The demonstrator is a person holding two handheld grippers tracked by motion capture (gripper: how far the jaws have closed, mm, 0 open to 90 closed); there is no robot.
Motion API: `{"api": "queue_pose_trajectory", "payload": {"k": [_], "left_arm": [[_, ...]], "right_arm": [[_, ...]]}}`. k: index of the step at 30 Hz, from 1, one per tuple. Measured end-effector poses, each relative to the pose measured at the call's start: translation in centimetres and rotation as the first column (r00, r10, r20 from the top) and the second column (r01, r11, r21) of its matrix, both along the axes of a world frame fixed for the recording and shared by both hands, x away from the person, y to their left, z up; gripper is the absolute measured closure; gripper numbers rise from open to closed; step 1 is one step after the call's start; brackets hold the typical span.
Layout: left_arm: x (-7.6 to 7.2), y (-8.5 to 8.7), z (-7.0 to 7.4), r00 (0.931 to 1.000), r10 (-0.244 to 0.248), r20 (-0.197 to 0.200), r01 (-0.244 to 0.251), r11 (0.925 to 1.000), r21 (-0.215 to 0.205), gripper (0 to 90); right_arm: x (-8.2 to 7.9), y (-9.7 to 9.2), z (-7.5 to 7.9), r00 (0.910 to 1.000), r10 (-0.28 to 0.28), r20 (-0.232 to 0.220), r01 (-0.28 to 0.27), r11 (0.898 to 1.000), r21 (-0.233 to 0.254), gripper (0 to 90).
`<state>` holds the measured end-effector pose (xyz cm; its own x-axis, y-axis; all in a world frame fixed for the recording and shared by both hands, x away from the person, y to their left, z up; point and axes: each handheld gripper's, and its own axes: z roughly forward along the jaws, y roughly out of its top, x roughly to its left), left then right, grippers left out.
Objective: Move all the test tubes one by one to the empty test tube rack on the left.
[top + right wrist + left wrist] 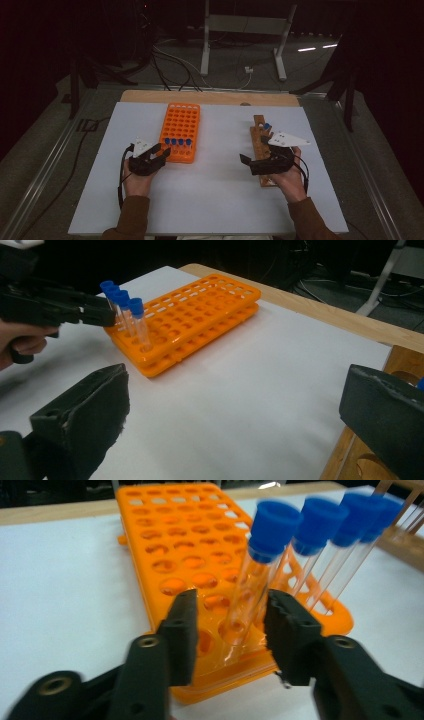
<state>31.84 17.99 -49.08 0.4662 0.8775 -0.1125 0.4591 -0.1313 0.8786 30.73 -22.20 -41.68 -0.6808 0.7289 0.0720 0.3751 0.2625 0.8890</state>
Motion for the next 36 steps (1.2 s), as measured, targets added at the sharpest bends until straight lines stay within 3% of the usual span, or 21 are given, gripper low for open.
{"api": "queue_pose_trajectory", "payload": {"k": [3, 6, 9, 18, 25, 32, 36], "left_arm": [[-0.3, 0.5, 0.4, 0.9993, -0.034, 0.012, 0.035, 0.9972, -0.066, 50.9], [-0.6, 0.5, 0.8, 0.9981, -0.052, 0.034, 0.055, 0.9944, -0.090, 39.4], [-0.8, 0.4, 1.2, 0.9975, -0.052, 0.049, 0.056, 0.9939, -0.095, 26.9], [-1.1, -0.2, 1.8, 0.9965, -0.055, 0.063, 0.060, 0.9946, -0.085, 1.6], [-1.2, -0.3, 1.8, 0.9961, -0.052, 0.072, 0.058, 0.9952, -0.079, 0.7], [-1.1, -0.5, 1.7, 0.9962, -0.055, 0.068, 0.060, 0.9958, -0.070, 0.7], [-1.1, -0.4, 1.7, 0.9963, -0.052, 0.068, 0.058, 0.9949, -0.083, 0.7]], "right_arm": [[0.0, 0.0, 0.1, 1.0000, 0.000, 0.000, 0.000, 1.000, 0.002, 0.2], [-0.1, 0.1, 0.3, 1.0000, 0.002, 0.006, -0.002, 1.000, 0.000, 0.2], [0.0, -0.1, 0.6, 0.9999, -0.003, 0.012, 0.003, 1.000, 0.001, 0.2], [1.1, -1.3, 1.4, 0.9985, -0.052, 0.016, 0.052, 0.999, -0.001, 0.2], [2.9, -2.5, 1.6, 0.9943, -0.107, 0.004, 0.107, 0.994, -0.008, 0.5], [5.1, -3.6, 0.9, 0.9859, -0.162, -0.042, 0.163, 0.987, 0.016, 2.2], [6.1, -4.0, 0.4, 0.9807, -0.190, -0.047, 0.190, 0.982, -0.008, 7.6]]}}
